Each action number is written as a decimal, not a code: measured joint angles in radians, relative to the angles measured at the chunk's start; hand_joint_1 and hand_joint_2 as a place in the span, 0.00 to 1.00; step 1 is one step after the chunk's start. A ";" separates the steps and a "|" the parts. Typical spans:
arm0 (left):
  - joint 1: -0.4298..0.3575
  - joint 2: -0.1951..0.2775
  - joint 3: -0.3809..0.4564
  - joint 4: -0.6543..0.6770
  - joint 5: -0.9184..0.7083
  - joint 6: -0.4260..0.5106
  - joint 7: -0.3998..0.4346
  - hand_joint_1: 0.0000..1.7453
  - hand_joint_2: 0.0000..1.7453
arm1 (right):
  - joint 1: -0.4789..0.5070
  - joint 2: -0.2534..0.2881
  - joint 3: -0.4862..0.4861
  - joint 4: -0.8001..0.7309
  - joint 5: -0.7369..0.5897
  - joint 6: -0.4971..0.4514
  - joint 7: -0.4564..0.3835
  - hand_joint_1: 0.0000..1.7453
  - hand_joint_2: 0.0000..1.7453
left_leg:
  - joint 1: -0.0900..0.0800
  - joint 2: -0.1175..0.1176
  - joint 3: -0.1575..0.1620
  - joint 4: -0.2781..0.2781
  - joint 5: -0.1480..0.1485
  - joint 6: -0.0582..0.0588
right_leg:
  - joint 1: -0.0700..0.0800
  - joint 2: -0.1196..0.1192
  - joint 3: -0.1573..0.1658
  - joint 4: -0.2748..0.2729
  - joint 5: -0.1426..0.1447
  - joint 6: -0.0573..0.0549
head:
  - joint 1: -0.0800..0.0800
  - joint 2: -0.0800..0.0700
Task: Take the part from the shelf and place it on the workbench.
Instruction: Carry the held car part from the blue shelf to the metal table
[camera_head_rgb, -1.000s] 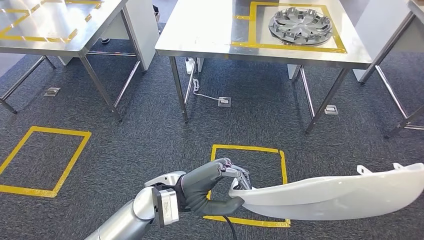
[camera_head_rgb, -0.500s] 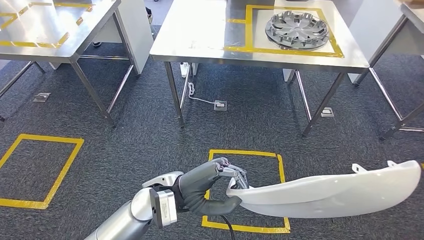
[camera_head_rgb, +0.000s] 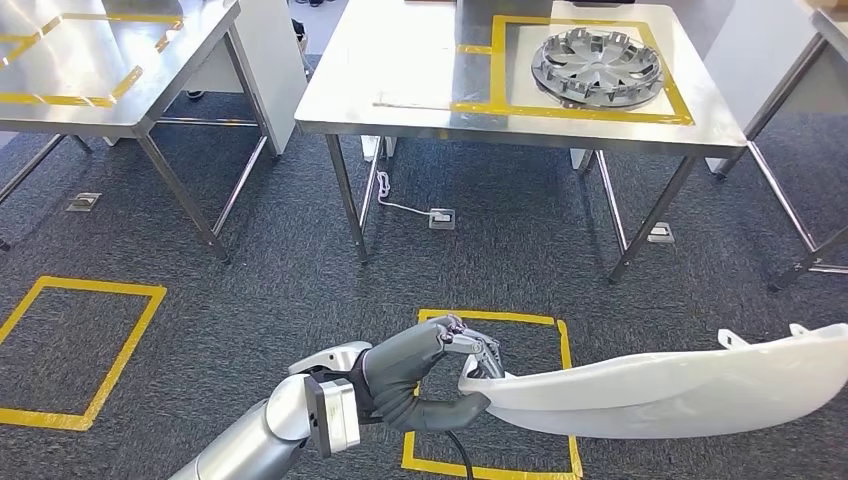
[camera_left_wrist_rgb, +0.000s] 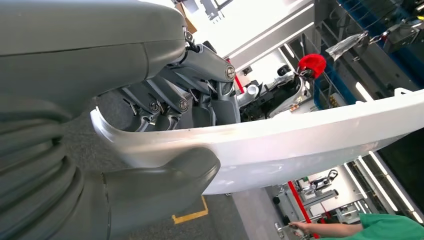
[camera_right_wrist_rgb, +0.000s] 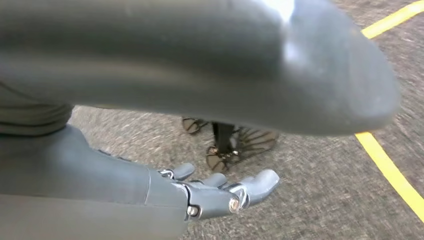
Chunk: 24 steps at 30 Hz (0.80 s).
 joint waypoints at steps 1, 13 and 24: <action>0.000 0.000 0.000 -0.002 -0.002 0.000 0.000 1.00 1.00 | 0.000 0.000 -0.005 0.000 -0.013 0.000 -0.006 0.00 0.00 | 0.001 0.001 -0.007 0.023 -0.012 -0.006 | -0.002 0.001 0.007 -0.002 -0.003 -0.007 | -0.002 0.000; 0.009 0.013 -0.001 -0.008 -0.010 0.000 0.000 1.00 1.00 | -0.005 0.005 -0.077 0.000 -0.079 0.000 -0.049 0.00 0.00 | 0.002 -0.039 -0.097 0.011 0.092 0.004 | -0.006 0.042 0.082 -0.005 -0.078 0.009 | -0.008 0.000; 0.011 0.011 -0.002 -0.013 -0.012 0.000 -0.004 1.00 1.00 | -0.001 0.007 -0.097 0.000 -0.080 -0.002 -0.066 0.00 0.00 | 0.007 0.015 -0.012 -0.007 0.028 0.031 | -0.007 -0.001 -0.081 0.161 -0.039 0.038 | 0.004 0.000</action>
